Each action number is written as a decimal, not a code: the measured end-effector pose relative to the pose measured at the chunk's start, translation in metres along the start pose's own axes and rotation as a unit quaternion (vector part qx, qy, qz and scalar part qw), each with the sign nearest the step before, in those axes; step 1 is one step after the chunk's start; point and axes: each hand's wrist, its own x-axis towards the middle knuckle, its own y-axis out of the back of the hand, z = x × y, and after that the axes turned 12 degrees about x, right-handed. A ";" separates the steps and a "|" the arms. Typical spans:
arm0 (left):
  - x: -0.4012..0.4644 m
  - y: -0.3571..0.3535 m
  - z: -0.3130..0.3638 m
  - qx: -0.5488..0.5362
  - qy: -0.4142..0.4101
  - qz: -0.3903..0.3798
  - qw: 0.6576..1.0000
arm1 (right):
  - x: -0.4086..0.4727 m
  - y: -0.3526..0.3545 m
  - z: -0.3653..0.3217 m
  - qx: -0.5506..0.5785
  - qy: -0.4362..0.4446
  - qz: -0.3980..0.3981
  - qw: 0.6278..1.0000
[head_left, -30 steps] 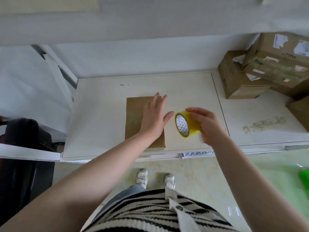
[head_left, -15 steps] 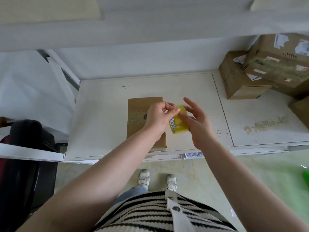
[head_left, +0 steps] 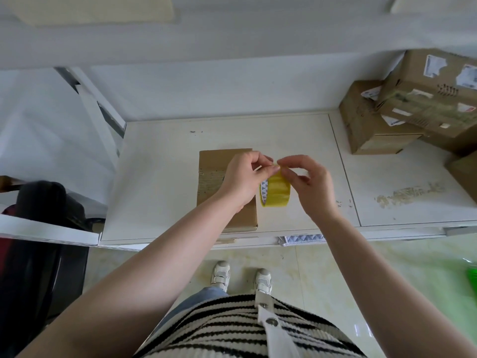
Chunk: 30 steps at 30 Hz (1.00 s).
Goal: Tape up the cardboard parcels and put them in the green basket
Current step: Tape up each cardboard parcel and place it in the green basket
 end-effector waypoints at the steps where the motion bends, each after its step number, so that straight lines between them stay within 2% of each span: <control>1: 0.000 0.001 0.000 0.008 -0.007 -0.001 1.000 | 0.000 0.000 0.000 -0.002 0.001 0.001 1.000; 7: -0.007 0.001 -0.001 0.104 -0.078 0.037 0.991 | 0.005 -0.007 -0.003 -0.013 -0.042 0.008 0.999; 10: -0.009 -0.006 -0.002 0.080 -0.073 0.063 0.992 | 0.011 -0.009 -0.003 -0.011 -0.077 0.022 0.997; 13: -0.007 -0.001 0.001 0.005 -0.041 0.037 0.998 | 0.013 -0.008 -0.001 0.024 -0.119 0.031 0.992; 17: 0.001 0.005 0.000 0.086 -0.115 -0.007 0.990 | 0.015 -0.007 -0.003 0.082 -0.171 0.058 0.980; 19: 0.003 0.002 -0.003 0.070 -0.081 -0.005 0.994 | 0.017 -0.006 -0.004 0.079 -0.173 0.054 0.980; 22: 0.009 -0.004 -0.006 -0.049 0.034 0.006 0.998 | 0.018 -0.001 -0.006 0.115 -0.163 0.062 0.978; 23: 0.011 -0.005 -0.007 -0.125 0.077 0.006 0.989 | 0.018 0.004 -0.006 0.118 -0.155 0.072 0.978; 25: 0.013 -0.002 -0.008 -0.292 0.141 -0.016 0.946 | 0.019 0.014 0.000 0.092 -0.161 0.075 0.980; 28: 0.016 0.003 -0.008 -0.421 0.186 -0.030 0.887 | 0.016 0.022 0.008 0.154 -0.293 0.017 0.944; 30: 0.017 -0.002 -0.005 -0.420 0.205 -0.031 0.884 | 0.012 0.021 0.012 0.210 -0.351 -0.010 0.913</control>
